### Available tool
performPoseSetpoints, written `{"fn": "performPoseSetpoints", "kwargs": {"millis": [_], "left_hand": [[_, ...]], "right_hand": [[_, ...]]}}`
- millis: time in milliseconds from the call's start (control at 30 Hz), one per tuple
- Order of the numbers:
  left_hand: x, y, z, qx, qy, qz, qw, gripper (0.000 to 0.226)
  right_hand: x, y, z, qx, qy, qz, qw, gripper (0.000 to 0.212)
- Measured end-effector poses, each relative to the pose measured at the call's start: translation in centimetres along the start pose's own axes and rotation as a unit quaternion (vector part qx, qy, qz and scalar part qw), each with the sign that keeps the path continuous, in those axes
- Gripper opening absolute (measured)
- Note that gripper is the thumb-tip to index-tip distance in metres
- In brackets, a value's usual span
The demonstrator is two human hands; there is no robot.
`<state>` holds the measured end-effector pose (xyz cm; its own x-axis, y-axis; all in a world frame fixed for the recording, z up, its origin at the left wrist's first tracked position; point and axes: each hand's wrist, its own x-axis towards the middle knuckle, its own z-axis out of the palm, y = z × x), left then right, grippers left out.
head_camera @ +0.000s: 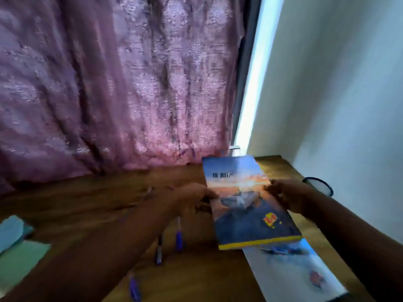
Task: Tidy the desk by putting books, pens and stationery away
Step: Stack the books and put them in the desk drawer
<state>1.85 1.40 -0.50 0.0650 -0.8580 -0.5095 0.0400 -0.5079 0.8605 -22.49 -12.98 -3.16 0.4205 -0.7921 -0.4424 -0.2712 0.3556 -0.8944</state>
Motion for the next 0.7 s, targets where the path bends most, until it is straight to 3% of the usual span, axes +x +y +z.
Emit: {"fn": "performPoseSetpoints", "kwargs": {"millis": [133,200,300,567,700], "left_hand": [[2.6,-2.7,5.9,0.074,-0.035,-0.097,0.992,0.004],[3.3,-3.8,7.8,0.13,-0.027,-0.134,0.982,0.012],[3.7,-4.8,10.2,0.199,-0.04,-0.164,0.965,0.012],[3.1,-6.2,12.7,0.357,0.037,-0.121,0.926,0.026],[2.7,-6.2,12.5,0.506,0.092,-0.051,0.856,0.038]], "right_hand": [[-2.0,3.2,-5.4,-0.071,0.016,0.064,0.995,0.063],[-2.4,4.5,-6.9,-0.104,0.012,0.084,0.991,0.033],[-2.6,6.2,-8.2,-0.195,0.029,0.085,0.977,0.011],[-2.3,9.0,-7.6,-0.353,0.107,-0.042,0.929,0.019],[-2.3,8.9,-7.3,-0.416,0.132,-0.052,0.898,0.024]]}}
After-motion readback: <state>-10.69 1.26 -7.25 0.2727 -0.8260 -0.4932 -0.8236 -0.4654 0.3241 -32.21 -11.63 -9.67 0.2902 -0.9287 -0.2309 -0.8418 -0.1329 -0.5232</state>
